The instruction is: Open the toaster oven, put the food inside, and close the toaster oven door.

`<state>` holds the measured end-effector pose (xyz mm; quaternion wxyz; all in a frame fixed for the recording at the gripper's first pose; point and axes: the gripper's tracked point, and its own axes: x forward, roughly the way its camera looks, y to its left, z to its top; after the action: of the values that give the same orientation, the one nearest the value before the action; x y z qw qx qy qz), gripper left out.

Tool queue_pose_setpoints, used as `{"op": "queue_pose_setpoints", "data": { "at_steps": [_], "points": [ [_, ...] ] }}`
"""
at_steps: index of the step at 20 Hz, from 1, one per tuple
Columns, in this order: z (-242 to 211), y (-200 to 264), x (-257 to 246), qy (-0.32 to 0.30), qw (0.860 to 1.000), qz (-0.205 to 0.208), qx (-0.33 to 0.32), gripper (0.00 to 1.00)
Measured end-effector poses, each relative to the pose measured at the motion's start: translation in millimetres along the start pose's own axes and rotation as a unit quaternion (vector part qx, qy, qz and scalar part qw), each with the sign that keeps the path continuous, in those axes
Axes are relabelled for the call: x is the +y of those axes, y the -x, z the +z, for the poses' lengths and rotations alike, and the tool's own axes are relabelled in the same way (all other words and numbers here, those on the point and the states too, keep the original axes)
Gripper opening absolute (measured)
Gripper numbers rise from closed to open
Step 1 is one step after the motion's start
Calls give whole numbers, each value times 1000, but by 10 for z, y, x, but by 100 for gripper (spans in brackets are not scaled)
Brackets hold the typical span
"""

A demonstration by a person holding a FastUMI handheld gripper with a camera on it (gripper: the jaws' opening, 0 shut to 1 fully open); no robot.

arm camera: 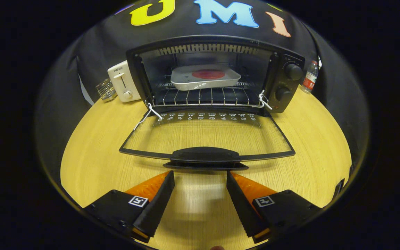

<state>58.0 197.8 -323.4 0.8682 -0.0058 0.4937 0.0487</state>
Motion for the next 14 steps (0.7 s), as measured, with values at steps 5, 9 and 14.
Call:
{"op": "queue_pose_setpoints", "data": {
  "at_steps": [5,9,14],
  "points": [
    [127,199,7,7,999,1,-40,96],
    [366,450,40,32,994,-7,-106,96],
    [808,607,59,58,983,-11,-175,97]
  ]
}}
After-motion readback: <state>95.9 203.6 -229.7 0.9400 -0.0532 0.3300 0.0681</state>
